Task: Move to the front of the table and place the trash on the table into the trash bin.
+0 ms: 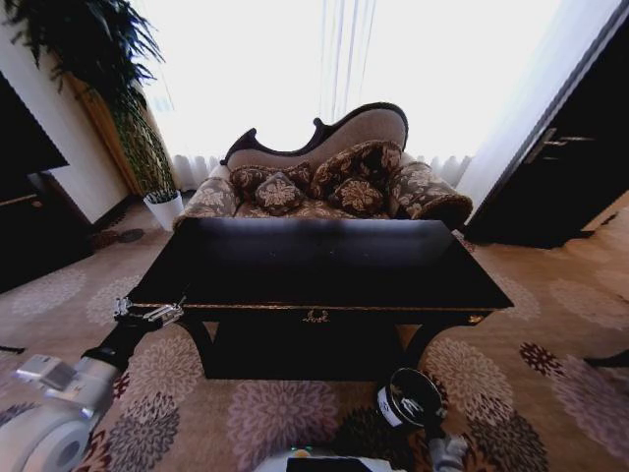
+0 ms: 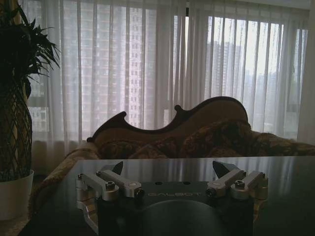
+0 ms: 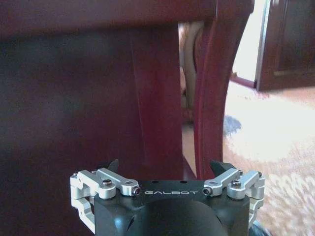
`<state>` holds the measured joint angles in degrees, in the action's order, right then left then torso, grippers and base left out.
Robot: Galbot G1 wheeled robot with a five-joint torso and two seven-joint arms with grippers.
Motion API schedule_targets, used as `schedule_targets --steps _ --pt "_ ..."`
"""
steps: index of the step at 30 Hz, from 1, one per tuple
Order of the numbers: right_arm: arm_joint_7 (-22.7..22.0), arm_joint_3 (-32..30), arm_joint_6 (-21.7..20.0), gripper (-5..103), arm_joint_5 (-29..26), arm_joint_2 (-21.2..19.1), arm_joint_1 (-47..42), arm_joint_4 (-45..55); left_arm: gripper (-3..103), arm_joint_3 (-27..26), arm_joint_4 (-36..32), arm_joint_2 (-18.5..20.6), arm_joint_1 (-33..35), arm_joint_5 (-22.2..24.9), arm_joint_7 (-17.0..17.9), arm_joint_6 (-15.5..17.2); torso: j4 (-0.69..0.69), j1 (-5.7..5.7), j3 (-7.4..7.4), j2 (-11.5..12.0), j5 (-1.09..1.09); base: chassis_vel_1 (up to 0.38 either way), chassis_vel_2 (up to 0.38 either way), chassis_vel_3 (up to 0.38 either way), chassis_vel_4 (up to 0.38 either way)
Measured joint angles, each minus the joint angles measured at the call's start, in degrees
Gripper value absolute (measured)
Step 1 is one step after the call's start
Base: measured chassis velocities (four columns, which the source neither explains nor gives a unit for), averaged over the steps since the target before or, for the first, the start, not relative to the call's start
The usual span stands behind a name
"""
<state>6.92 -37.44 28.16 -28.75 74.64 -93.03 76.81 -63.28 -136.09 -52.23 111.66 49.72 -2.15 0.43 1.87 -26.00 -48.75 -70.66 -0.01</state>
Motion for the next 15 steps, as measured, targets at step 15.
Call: schedule_targets --steps 15 --pt "2.8 -11.3 0.2 100 -4.7 2.3 -12.5 24.6 100 0.0 0.0 0.0 0.0 0.0 0.0 0.0 0.0 0.0 0.0 0.0 0.0 0.0 0.0 0.0 0.0"
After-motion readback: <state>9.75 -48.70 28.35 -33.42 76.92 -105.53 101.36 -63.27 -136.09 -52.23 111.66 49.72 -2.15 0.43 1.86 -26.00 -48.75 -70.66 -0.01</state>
